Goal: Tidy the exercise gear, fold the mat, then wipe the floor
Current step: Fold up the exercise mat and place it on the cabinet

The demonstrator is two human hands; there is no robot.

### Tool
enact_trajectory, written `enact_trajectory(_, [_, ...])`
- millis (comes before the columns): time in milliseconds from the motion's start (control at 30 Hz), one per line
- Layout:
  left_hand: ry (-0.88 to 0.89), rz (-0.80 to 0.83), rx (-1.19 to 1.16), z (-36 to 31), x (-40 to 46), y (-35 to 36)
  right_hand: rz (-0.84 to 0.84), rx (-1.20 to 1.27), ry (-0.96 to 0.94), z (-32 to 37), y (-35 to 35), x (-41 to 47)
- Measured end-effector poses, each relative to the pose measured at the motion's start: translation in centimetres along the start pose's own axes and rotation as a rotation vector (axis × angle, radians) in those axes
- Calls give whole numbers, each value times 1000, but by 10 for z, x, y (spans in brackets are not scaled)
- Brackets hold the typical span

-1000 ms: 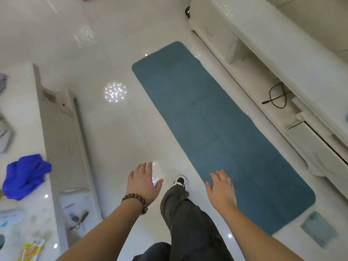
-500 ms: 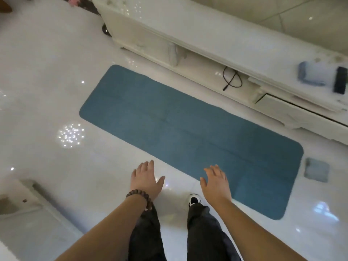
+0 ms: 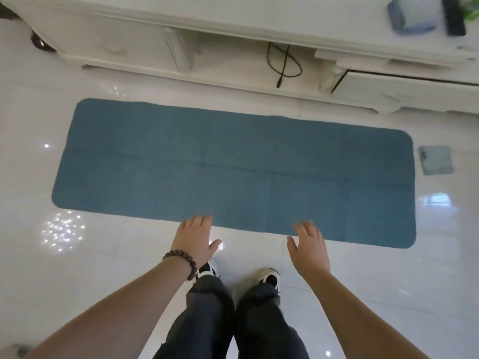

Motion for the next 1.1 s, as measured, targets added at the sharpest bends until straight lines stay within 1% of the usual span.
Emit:
enact_trajectory(133, [62, 28, 37, 10, 77, 88, 28, -63, -49, -34, 89, 61])
enact_trajectory(200, [94, 9, 58, 18, 117, 133, 46, -112, -83, -53, 136, 92])
enact_trajectory(333, [173, 2, 112, 41, 185, 226, 89, -244, -201, -79, 227, 147])
enact_trajectory(467, [201, 49, 152, 65, 237, 315, 129, -355, -310, -92, 307, 189])
enact_trajectory(600, [289, 51, 204, 68, 263, 377, 141, -446, -371, -110, 361, 215])
enact_trajectory(733, [333, 10, 267, 65, 275, 411, 138, -531, -422, -129, 390, 229])
enact_trajectory(800, [335, -33, 263, 68, 280, 415, 96, -540, -458, -136, 395, 233])
enact_trajectory(867, [350, -61, 284, 70, 285, 411, 98, -561, -465, -140, 398, 236])
enact_trajectory(933, [359, -35, 354, 70, 285, 408, 84, -572, -485, -139, 394, 238])
enact_trajectory(1000, [387, 5, 395, 64, 283, 407, 48, -547, -545, -132, 390, 234])
enact_trajectory(1033, [423, -15, 381, 58, 280, 402, 19, -535, -580, -128, 387, 231])
enact_trajectory(1100, [499, -156, 314, 48, 279, 388, -58, -514, -651, -119, 380, 222])
Point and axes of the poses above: each hand's wrist, its own x-axis towards the middle knuckle, its own y-axis out of the palm, z = x × y, the point moved 10 cm from there along x, towards the middle knuckle, and after that the axes turned 5 degrees about -z, right-handed, at the moved point
